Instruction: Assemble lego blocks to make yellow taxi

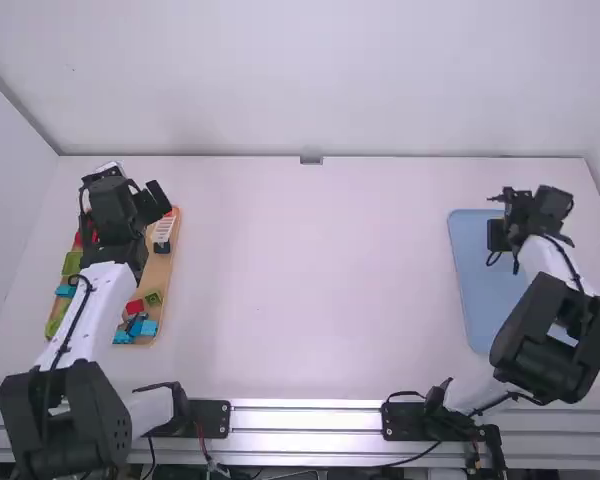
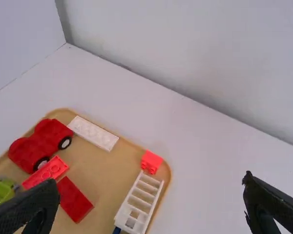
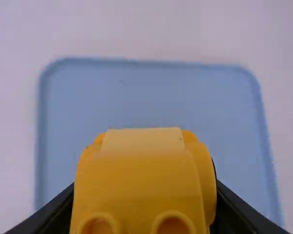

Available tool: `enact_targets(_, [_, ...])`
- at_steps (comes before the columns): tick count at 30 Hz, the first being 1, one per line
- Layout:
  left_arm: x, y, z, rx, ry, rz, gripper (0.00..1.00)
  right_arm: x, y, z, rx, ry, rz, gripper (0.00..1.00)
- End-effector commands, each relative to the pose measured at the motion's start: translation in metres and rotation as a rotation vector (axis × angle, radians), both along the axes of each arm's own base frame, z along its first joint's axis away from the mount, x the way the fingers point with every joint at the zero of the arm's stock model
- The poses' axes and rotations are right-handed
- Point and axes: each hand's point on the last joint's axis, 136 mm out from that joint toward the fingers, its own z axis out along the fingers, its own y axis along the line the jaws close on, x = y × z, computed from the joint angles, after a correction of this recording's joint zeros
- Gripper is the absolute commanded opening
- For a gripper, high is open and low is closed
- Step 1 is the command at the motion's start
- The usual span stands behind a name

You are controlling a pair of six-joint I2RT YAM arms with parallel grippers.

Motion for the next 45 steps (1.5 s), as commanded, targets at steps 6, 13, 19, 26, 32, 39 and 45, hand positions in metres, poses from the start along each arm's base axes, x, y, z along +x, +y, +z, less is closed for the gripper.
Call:
enact_targets(6, [0.007, 0.004, -0.007, 0.005, 0.006, 0.007, 0.99, -0.037, -0.015, -0.035, 0.175, -0.046, -0.207, 0.58])
enact_targets(13, [0.004, 0.003, -0.012, 0.0, 0.03, 0.007, 0.99, -0.055, -0.023, -0.044, 0.202, -0.002, -0.295, 0.75])
enact_targets(19, [0.002, -0.009, -0.022, 0.037, 0.098, -0.078, 0.99, -0.053, -0.019, -0.04, 0.118, 0.032, -0.302, 0.99])
enact_targets(26, [0.005, -0.057, 0.0, 0.124, 0.079, -0.325, 0.99, -0.041, 0.018, 0.034, -0.034, -0.059, -0.233, 0.99])
enact_targets(32, [-0.006, -0.111, 0.03, 0.253, 0.042, -0.504, 0.99, -0.031, 0.108, 0.115, -0.102, -0.235, 0.05, 0.99])
enact_targets(39, [-0.025, -0.16, 0.05, 0.361, -0.003, -0.677, 0.97, -0.036, 0.176, 0.157, -0.163, -0.358, 0.301, 0.97])
enact_targets(45, [-0.032, -0.141, 0.055, 0.31, -0.072, -0.606, 0.91, -0.043, 0.186, 0.162, -0.085, -0.439, 0.306, 0.91])
